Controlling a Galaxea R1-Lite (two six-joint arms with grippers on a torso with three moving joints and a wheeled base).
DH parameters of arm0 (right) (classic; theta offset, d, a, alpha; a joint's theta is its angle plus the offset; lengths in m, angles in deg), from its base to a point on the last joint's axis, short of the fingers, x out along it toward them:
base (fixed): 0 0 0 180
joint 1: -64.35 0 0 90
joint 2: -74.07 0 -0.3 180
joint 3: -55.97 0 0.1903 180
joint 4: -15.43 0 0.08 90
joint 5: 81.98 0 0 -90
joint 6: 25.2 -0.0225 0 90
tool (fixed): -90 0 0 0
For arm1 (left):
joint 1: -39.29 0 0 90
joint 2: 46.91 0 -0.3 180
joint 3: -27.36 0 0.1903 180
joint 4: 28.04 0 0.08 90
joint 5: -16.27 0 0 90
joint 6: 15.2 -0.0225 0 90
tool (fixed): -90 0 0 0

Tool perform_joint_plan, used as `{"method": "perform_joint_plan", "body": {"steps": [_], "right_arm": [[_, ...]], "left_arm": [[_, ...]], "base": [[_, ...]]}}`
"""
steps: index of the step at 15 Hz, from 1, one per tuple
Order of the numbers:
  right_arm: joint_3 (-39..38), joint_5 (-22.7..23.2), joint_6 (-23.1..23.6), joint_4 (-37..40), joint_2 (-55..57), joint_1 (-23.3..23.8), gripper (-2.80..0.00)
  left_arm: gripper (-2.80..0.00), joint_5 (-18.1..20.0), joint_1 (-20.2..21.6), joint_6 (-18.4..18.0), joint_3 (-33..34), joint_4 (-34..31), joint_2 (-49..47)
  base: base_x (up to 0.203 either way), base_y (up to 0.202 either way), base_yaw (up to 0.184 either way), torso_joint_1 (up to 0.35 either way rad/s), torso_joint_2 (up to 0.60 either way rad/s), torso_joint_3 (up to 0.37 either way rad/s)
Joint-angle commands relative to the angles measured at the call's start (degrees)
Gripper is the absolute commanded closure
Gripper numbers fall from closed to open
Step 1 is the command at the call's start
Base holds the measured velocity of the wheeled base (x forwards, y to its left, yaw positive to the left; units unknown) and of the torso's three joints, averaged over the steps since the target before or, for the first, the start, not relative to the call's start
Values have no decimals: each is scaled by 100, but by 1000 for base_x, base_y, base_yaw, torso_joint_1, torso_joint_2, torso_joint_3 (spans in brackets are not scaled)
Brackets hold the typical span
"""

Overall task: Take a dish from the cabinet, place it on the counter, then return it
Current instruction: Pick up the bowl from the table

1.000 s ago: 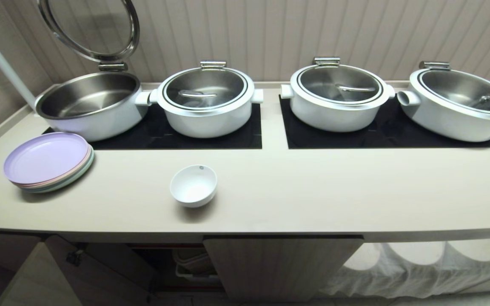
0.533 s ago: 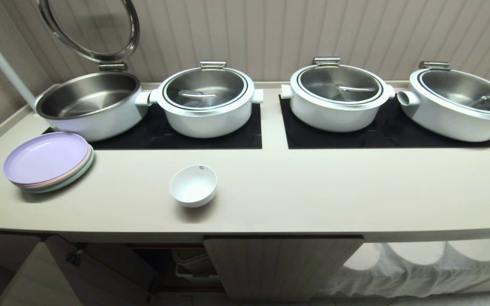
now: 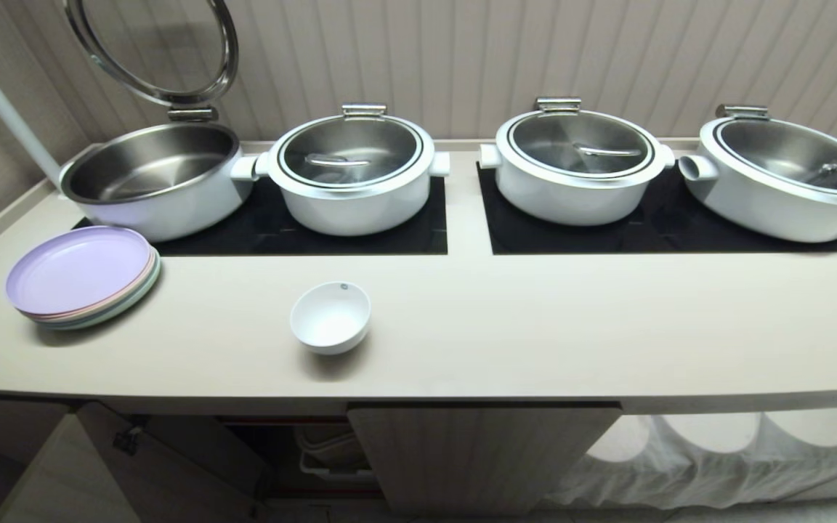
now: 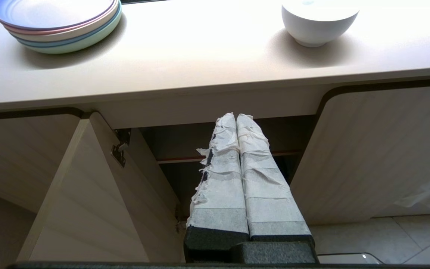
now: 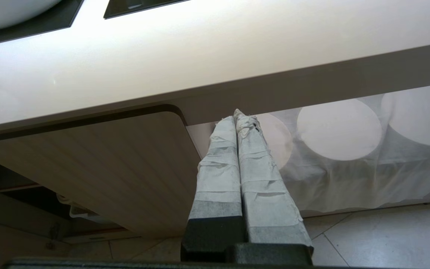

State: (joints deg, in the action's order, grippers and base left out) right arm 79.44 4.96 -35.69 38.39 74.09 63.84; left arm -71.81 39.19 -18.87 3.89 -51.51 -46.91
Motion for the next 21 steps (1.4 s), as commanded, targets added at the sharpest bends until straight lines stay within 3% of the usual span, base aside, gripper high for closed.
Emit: {"method": "perform_joint_plan", "body": {"steps": [1,8,13,21], "right_arm": [[-1,-2,-5,-2,-2,-2,0],[-1,-2,-5,-2,-2,-2,0],[-1,-2,-5,-2,-2,-2,0],[-1,-2,-5,-2,-2,-2,0]], "left_arm": [[0,10,1,-2,1,1,0],[0,66,1,-24,-183,-12,0],[0,281,1,-19,-1157,-1121,-117],[0,355,-7,-9,-2802,-1356,-2943]], "base": [[0,0,0,0,0,0],[0,0,0,0,0,0],[0,0,0,0,0,0],[0,0,0,0,0,0]]}}
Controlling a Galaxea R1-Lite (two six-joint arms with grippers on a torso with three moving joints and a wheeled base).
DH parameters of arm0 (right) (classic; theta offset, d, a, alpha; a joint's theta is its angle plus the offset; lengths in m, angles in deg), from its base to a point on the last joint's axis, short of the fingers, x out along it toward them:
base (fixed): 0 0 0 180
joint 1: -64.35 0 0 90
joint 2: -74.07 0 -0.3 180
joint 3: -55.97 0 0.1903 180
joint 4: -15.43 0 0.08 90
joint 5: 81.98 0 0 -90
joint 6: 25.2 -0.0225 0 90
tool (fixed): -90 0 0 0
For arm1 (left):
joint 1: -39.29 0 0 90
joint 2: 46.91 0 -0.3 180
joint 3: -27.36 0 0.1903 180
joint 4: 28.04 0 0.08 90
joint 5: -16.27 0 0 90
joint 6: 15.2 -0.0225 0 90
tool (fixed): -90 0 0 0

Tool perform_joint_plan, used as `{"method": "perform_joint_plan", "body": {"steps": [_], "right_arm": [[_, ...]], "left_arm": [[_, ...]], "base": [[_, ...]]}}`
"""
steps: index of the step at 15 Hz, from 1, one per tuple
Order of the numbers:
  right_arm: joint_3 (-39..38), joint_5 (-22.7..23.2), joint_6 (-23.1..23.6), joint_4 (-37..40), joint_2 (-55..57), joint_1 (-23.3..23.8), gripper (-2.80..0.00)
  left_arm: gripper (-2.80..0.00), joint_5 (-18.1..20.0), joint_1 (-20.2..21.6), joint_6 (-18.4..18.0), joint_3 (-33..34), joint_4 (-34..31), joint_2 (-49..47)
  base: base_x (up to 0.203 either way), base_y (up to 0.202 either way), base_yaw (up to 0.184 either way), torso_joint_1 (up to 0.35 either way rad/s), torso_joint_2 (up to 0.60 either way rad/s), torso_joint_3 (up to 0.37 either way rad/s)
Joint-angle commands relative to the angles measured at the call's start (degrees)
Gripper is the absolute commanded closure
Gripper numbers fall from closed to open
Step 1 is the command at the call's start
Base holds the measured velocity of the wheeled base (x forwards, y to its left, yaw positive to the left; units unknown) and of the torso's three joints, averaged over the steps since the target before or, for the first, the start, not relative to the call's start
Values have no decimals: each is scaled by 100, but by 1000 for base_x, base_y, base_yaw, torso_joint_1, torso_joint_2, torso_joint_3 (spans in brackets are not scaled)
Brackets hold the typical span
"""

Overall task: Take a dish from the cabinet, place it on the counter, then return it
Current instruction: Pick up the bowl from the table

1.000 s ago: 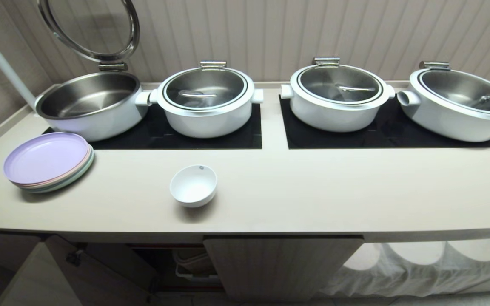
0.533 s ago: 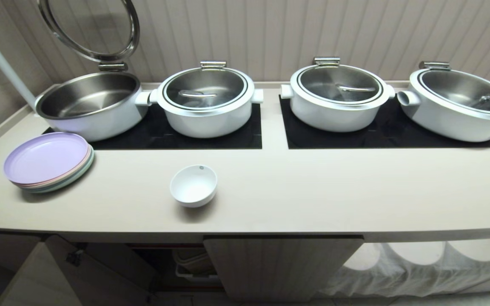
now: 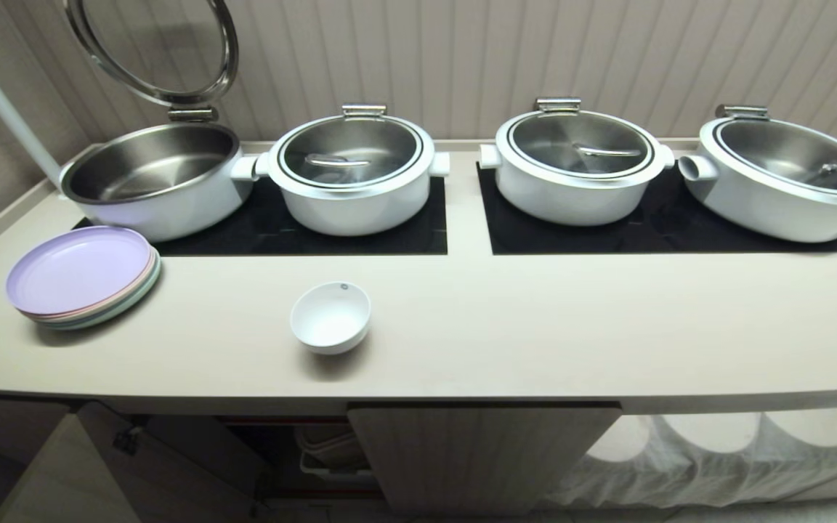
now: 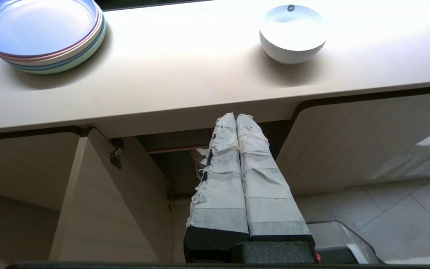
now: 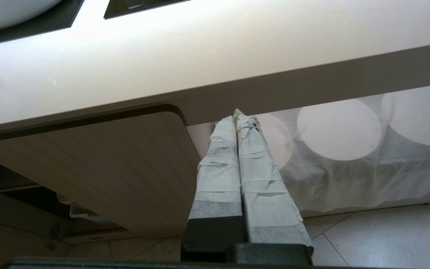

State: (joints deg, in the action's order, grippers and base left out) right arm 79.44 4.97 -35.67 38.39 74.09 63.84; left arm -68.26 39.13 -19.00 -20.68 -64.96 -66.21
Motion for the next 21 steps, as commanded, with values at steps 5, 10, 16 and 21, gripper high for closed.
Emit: {"method": "perform_joint_plan", "body": {"steps": [5,10,16,21], "right_arm": [[-1,-3,-8,-2,-2,-2,0],[-1,-3,-8,-2,-2,-2,0],[-1,-3,-8,-2,-2,-2,0],[-1,-3,-8,-2,-2,-2,0]], "left_arm": [[0,-6,-35,370,-1836,-81,-3156],[0,-11,-458,1093,-3457,-1134,-4733],[0,-11,-901,1825,-5732,-2899,-6510],[0,-77,-1330,2051,-7145,-4004,-7881]], "base": [[0,0,0,0,0,0],[0,0,0,0,0,0],[0,0,0,0,0,0],[0,0,0,0,0,0]]}}
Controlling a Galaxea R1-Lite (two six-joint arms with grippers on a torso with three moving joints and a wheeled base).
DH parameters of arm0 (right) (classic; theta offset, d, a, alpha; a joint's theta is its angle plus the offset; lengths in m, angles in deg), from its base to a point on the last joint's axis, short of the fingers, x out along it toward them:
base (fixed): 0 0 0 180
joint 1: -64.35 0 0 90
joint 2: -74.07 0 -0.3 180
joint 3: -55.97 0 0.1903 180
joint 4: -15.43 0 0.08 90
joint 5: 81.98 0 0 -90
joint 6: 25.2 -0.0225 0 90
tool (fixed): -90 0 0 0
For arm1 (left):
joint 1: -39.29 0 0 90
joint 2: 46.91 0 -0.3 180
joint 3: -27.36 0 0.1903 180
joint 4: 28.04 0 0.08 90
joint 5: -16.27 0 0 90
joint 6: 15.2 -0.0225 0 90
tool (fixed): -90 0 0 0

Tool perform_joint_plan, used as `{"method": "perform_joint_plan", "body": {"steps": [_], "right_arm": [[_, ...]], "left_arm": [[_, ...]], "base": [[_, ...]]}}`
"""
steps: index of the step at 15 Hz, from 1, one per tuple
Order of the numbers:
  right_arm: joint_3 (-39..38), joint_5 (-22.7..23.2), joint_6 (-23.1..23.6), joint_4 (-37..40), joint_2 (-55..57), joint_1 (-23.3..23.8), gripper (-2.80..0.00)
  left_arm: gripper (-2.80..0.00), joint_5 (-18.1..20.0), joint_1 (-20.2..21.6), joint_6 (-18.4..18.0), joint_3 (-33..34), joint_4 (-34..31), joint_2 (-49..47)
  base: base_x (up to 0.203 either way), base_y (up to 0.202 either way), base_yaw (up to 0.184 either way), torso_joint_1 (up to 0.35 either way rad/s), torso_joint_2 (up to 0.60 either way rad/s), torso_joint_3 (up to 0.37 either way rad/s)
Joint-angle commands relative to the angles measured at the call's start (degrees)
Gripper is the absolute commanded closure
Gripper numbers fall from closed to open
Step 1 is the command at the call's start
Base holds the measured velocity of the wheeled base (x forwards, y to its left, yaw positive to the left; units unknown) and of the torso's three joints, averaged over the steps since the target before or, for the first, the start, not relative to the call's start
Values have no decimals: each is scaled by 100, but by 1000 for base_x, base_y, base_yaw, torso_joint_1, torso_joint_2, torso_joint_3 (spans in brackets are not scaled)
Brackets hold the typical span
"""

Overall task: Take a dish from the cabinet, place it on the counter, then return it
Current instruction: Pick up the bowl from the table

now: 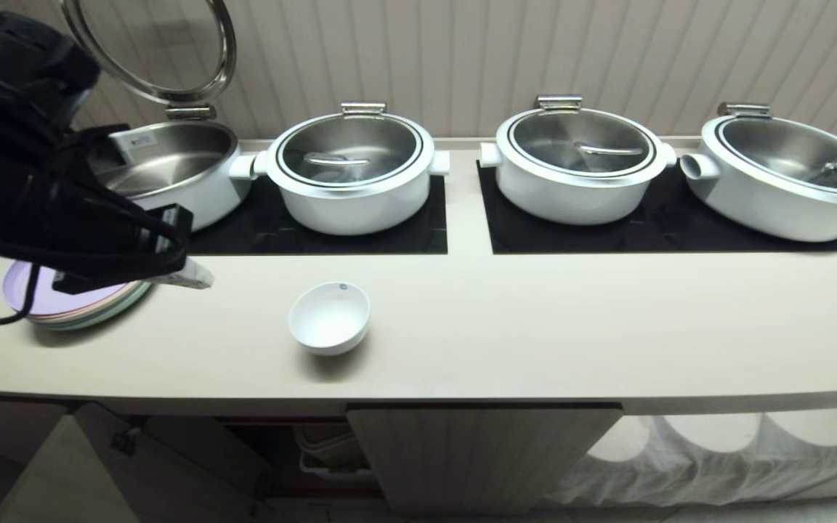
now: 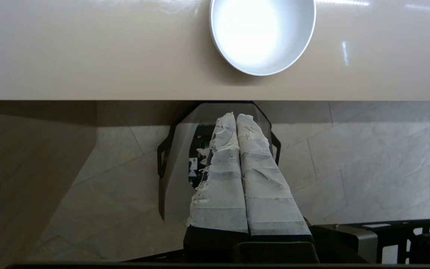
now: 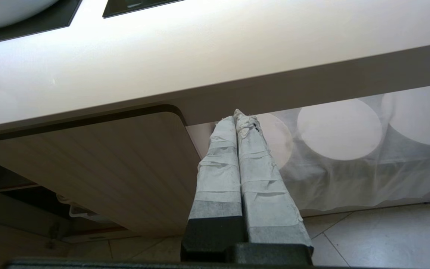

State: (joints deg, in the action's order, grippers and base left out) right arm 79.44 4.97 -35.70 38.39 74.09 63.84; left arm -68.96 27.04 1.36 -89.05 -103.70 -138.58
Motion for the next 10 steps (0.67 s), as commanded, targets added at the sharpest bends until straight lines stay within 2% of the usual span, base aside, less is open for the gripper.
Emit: {"method": "perform_joint_plan", "body": {"steps": [1,10], "right_arm": [[-1,-3,-5,-2,-2,-2,0],[-1,-3,-5,-2,-2,-2,0]], "left_arm": [[0,-30,-171,14,-435,-218,-844],[0,-127,-138,6,-592,-281,-1388]], "base": [[0,0,0,0,0,0],[0,0,0,0,0,0]]}}
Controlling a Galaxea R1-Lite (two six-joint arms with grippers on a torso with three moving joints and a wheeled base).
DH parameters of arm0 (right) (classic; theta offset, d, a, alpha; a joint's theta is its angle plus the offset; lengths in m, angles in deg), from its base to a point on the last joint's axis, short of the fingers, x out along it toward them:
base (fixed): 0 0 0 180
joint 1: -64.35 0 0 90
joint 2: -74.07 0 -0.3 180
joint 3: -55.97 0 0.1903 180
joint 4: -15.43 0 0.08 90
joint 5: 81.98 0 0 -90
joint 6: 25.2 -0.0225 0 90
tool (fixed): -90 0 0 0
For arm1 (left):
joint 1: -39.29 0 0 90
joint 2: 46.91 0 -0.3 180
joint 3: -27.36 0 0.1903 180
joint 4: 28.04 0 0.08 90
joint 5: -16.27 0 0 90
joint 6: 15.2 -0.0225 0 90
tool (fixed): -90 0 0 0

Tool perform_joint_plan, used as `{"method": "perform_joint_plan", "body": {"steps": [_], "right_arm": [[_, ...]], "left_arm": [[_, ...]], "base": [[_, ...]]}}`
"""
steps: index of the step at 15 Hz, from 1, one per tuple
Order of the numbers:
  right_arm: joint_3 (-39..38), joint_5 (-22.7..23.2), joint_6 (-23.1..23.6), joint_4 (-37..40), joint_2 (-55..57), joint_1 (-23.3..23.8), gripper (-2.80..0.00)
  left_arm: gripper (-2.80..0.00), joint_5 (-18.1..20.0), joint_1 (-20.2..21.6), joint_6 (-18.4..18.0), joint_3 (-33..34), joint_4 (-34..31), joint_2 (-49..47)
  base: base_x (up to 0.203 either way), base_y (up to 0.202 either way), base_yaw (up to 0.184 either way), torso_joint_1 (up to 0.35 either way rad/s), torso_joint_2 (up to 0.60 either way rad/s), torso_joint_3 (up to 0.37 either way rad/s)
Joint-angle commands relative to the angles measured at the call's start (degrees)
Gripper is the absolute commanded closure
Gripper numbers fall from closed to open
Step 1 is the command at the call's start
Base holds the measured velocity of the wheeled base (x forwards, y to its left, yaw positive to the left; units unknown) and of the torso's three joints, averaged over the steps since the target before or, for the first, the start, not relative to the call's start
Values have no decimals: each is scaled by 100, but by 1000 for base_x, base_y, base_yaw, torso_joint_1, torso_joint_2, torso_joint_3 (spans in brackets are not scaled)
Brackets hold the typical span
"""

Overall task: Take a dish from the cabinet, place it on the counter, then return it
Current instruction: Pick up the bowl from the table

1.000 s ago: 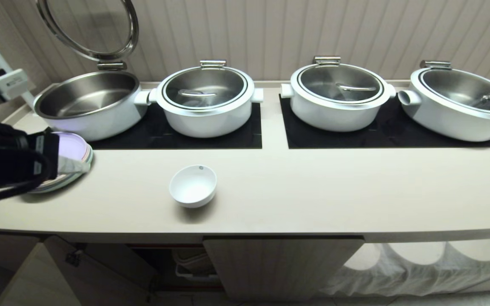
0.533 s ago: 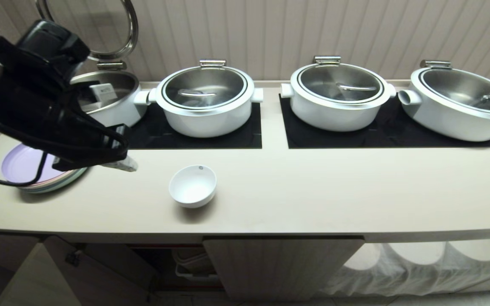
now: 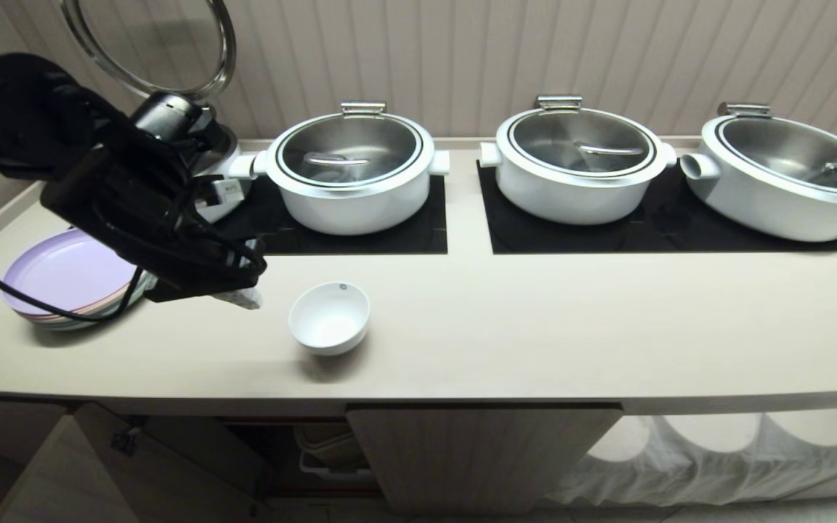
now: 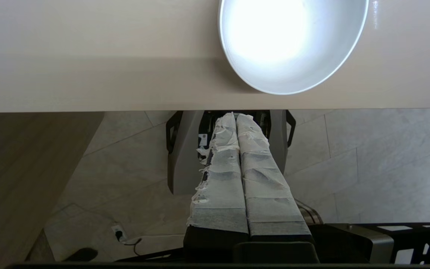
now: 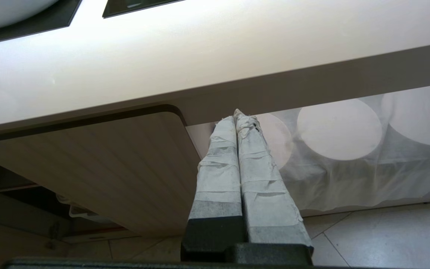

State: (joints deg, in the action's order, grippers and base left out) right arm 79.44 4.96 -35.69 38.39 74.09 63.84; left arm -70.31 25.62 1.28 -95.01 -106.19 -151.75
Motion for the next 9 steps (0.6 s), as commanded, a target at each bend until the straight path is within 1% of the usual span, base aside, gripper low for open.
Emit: {"method": "perform_joint_plan", "body": {"steps": [1,2,9], "right_arm": [[-1,-2,-5,-2,-2,-2,0],[-1,-2,-5,-2,-2,-2,0],[-1,-2,-5,-2,-2,-2,0]], "left_arm": [[0,10,-5,22,12,-32,-98],[-280,19,-11,16,12,-12,-113],[-280,124,31,31,39,609,-212]], "base": [[0,0,0,0,0,0],[0,0,0,0,0,0],[0,0,0,0,0,0]]}}
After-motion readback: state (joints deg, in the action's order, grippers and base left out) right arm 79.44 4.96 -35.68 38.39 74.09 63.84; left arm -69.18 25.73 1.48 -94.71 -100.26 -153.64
